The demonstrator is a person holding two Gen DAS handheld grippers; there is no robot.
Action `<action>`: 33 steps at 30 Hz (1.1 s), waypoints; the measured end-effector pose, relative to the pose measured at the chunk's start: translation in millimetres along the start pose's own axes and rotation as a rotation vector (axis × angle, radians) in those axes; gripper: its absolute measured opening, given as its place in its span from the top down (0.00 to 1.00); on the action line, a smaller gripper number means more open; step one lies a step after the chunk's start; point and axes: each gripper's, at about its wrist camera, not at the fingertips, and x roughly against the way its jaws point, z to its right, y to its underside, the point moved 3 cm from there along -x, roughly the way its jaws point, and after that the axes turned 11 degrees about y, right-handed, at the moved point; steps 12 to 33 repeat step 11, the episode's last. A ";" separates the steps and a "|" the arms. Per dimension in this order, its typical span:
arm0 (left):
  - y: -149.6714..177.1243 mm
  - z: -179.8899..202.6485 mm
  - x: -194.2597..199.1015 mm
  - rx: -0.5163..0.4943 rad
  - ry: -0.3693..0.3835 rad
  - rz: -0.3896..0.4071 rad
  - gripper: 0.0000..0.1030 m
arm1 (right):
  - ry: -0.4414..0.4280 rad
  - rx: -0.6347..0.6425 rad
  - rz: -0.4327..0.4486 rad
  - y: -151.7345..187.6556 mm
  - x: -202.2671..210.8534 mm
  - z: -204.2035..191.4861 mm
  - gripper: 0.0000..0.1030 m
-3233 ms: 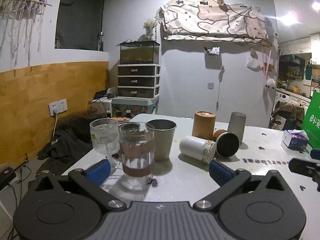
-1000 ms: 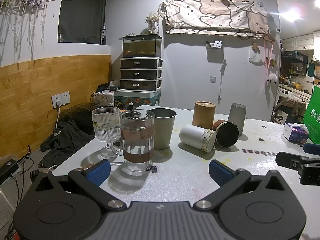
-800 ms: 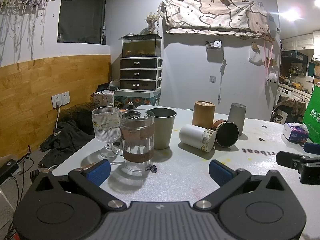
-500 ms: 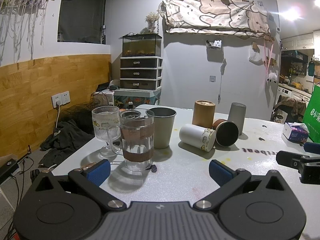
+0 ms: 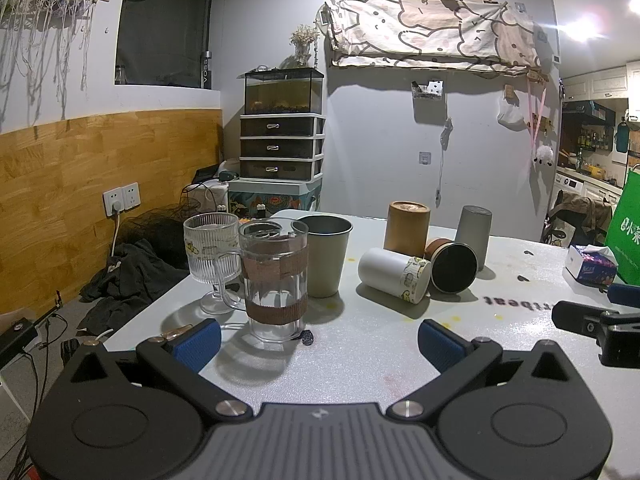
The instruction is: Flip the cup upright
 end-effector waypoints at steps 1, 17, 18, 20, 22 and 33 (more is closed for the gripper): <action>0.2 -0.2 0.0 0.001 0.000 0.000 0.00 | 0.000 0.000 0.000 0.0 0.0 0.1 0.00; 0.7 -0.5 0.1 0.000 0.002 -0.001 0.00 | -0.002 0.002 -0.001 -0.8 1.2 0.1 0.00; 0.7 -0.5 0.1 0.000 0.002 -0.001 0.00 | -0.002 0.002 -0.001 -0.8 1.2 0.1 0.00; 0.7 -0.5 0.1 0.000 0.002 -0.001 0.00 | -0.002 0.002 -0.001 -0.8 1.2 0.1 0.00; 0.7 -0.5 0.1 0.000 0.002 -0.001 0.00 | -0.002 0.002 -0.001 -0.8 1.2 0.1 0.00; 0.7 -0.5 0.1 0.000 0.002 -0.001 0.00 | -0.002 0.002 -0.001 -0.8 1.2 0.1 0.00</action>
